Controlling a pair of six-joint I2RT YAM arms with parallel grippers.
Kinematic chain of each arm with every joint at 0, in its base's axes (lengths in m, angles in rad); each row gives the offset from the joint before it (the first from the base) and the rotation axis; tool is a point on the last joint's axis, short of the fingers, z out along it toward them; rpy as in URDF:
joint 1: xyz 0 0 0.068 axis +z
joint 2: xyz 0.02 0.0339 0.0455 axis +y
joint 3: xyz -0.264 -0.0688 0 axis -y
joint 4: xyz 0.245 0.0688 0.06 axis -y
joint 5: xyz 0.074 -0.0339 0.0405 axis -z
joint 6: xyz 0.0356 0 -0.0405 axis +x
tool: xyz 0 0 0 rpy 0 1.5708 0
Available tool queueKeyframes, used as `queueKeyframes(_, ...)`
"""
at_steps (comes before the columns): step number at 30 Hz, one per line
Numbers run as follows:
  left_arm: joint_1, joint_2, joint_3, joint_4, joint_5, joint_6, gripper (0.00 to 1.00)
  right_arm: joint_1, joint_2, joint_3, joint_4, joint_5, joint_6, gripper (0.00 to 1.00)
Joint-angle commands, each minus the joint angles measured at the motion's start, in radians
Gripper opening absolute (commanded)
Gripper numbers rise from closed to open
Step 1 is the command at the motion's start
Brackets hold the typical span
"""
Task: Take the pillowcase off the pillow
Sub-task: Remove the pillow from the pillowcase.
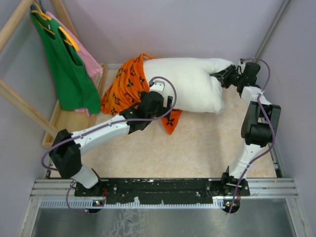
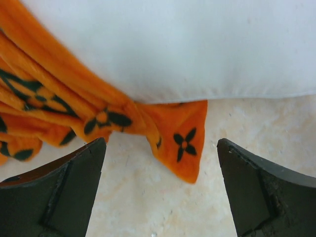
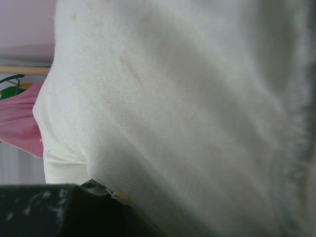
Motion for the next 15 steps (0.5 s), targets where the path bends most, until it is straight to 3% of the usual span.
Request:
queueKeyframes(1, 0.040, 0.095, 0.097, 0.042, -0.146, 0.102, 0.99, 0.016, -0.084, 0.049, 0.039, -0.003, -0.025, 0.00)
queueKeyframes(8, 0.168, 0.206, 0.083, 0.023, -0.111, 0.107, 0.90, 0.005, -0.119, 0.058, 0.042, -0.038, -0.017, 0.00)
queueKeyframes(12, 0.253, 0.214, -0.048, 0.047, -0.042, 0.039, 0.68, -0.045, -0.131, 0.038, 0.180, -0.088, 0.110, 0.00)
queueKeyframes(13, 0.278, 0.212, -0.087, 0.051, -0.042, 0.012, 0.59, -0.062, -0.131, 0.033, 0.235, -0.101, 0.162, 0.00)
queueKeyframes(15, 0.312, 0.210, -0.169, 0.052, -0.075, -0.053, 0.31, -0.098, -0.123, 0.036, 0.331, -0.126, 0.260, 0.00)
